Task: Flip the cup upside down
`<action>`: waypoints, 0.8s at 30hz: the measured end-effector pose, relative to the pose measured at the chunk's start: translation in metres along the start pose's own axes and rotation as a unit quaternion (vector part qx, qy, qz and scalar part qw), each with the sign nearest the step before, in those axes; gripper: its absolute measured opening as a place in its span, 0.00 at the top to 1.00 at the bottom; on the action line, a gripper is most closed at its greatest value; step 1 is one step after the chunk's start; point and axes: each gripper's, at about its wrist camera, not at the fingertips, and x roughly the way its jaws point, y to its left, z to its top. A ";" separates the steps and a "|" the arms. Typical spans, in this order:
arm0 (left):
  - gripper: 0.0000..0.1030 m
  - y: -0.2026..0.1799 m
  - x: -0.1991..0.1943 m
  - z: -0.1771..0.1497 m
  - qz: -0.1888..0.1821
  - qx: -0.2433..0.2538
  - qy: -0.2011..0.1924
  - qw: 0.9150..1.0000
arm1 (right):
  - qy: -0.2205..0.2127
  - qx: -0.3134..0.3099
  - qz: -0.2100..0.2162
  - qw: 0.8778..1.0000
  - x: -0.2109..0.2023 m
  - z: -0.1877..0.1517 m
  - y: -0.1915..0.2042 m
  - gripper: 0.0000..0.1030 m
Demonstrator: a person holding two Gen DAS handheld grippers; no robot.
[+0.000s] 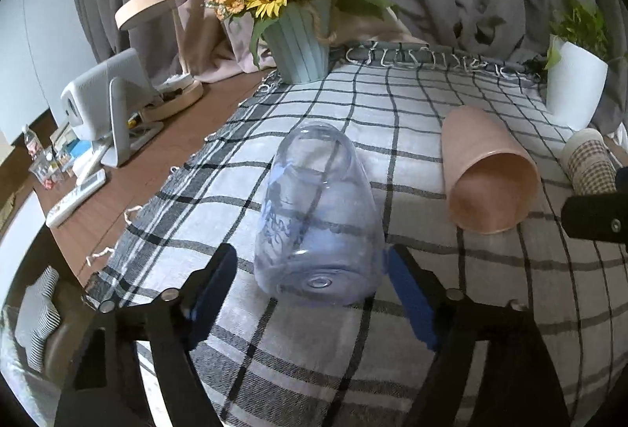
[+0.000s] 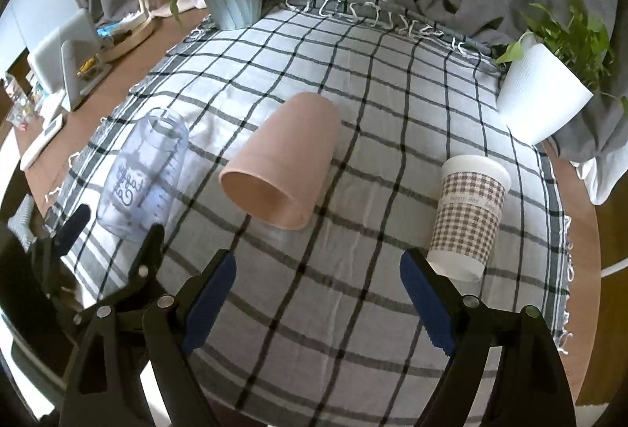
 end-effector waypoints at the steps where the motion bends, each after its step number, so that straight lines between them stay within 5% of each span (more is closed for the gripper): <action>1: 0.30 0.000 0.000 0.000 -0.003 -0.002 0.002 1.000 | 0.001 0.001 0.002 1.000 0.000 0.000 -0.001 0.17; 10: 0.33 0.001 -0.011 0.013 -0.008 0.011 -0.006 1.000 | -0.001 0.010 0.015 1.000 -0.003 0.000 -0.004 0.17; 24: 0.33 0.020 -0.001 0.083 -0.037 -0.004 -0.011 0.999 | -0.044 0.052 0.044 0.997 -0.019 0.036 -0.006 0.17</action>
